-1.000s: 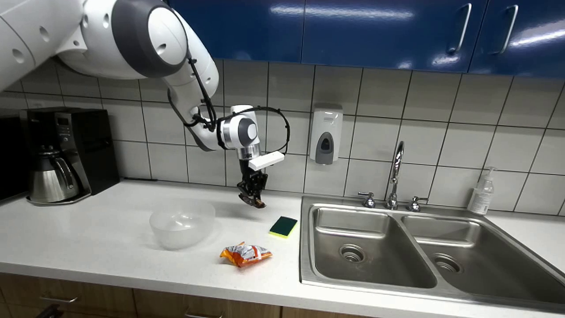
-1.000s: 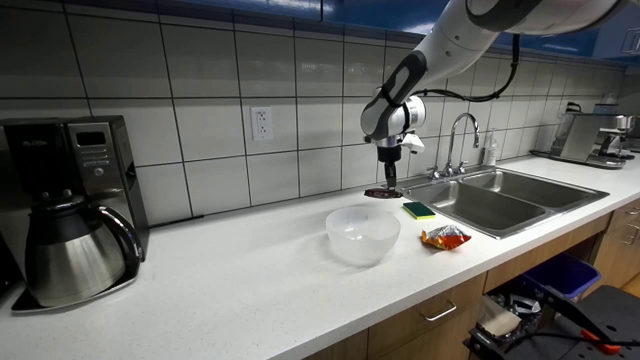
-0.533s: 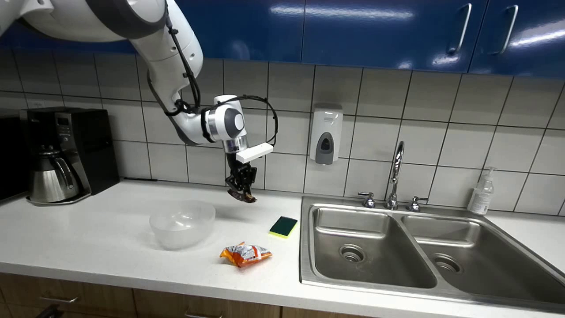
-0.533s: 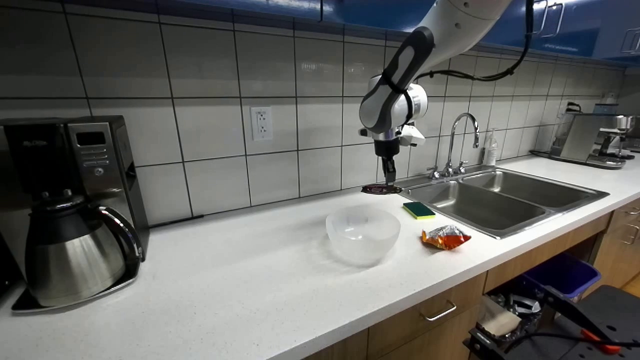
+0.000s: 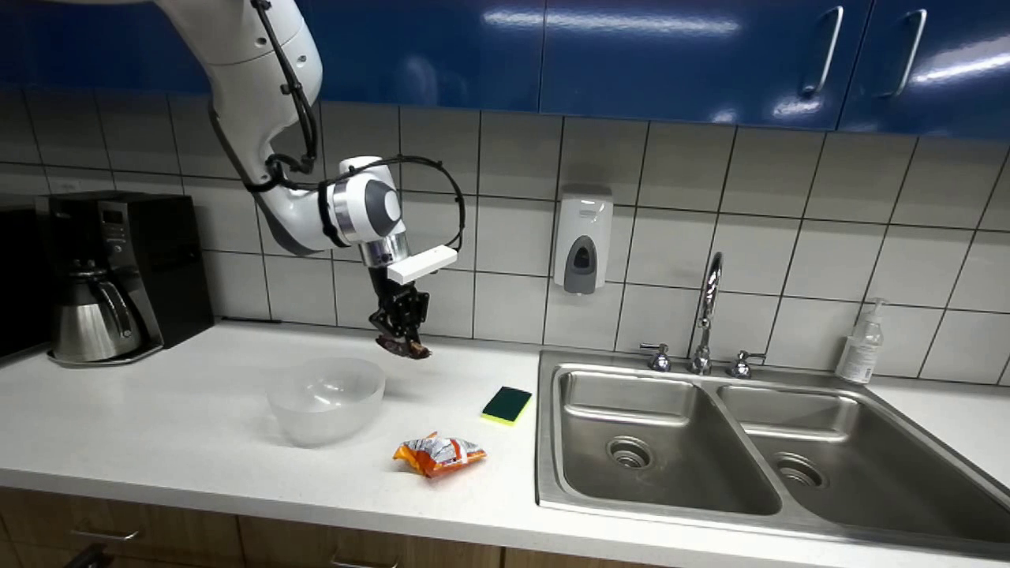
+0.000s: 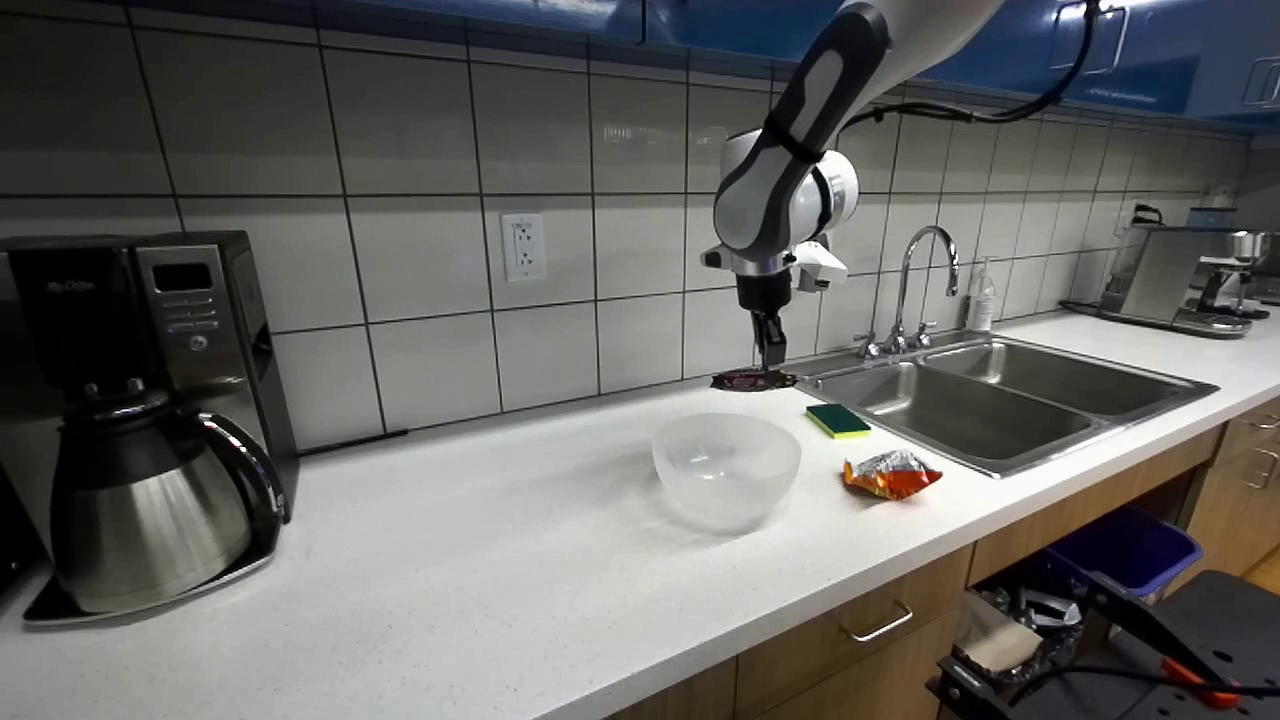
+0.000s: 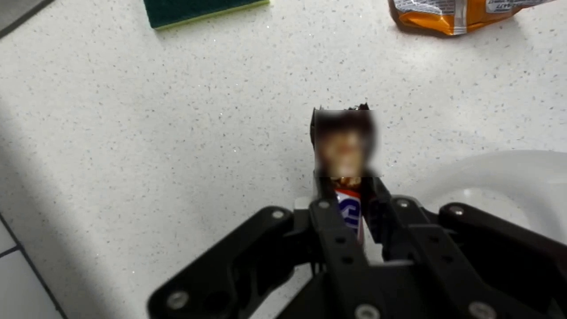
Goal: Put the black packet in the bowl
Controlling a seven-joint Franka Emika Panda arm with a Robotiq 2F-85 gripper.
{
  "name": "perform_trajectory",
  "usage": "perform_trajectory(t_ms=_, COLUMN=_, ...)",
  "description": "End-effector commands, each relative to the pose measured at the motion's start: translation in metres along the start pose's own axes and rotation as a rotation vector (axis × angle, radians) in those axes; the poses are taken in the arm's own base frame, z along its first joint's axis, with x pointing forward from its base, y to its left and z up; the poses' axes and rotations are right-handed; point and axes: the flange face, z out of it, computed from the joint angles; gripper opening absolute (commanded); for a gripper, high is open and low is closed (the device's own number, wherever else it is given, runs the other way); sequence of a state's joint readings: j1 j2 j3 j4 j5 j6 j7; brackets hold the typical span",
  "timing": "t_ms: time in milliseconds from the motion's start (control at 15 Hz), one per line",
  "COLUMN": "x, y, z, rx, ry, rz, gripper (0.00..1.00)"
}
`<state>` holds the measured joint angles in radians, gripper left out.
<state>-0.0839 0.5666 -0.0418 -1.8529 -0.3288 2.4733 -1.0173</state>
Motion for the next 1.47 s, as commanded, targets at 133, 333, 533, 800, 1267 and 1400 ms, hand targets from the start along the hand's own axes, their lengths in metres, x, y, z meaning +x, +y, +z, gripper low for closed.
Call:
perform_trajectory(t_ms=133, x=0.008, y=-0.043, z=-0.024, rx=-0.037, ry=-0.017, rz=-0.059, gripper=0.05)
perform_trajectory(t_ms=333, x=0.015, y=-0.062, z=-0.025, rx=-0.02, ry=-0.007, rz=-0.103, gripper=0.05)
perform_trajectory(t_ms=533, x=0.022, y=-0.077, z=-0.024, rx=-0.006, ry=0.025, rz=-0.129, gripper=0.05)
perform_trajectory(t_ms=800, x=0.037, y=-0.091, z=-0.018, rx=-0.003, ry=0.055, rz=-0.173, gripper=0.05)
perform_trajectory(t_ms=1267, x=0.057, y=-0.102, z=0.0, rx=0.038, ry=0.058, rz=-0.244, gripper=0.05)
perform_trajectory(t_ms=1400, x=0.057, y=-0.103, z=0.007, rx=0.05, ry=0.054, rz=-0.253, gripper=0.05)
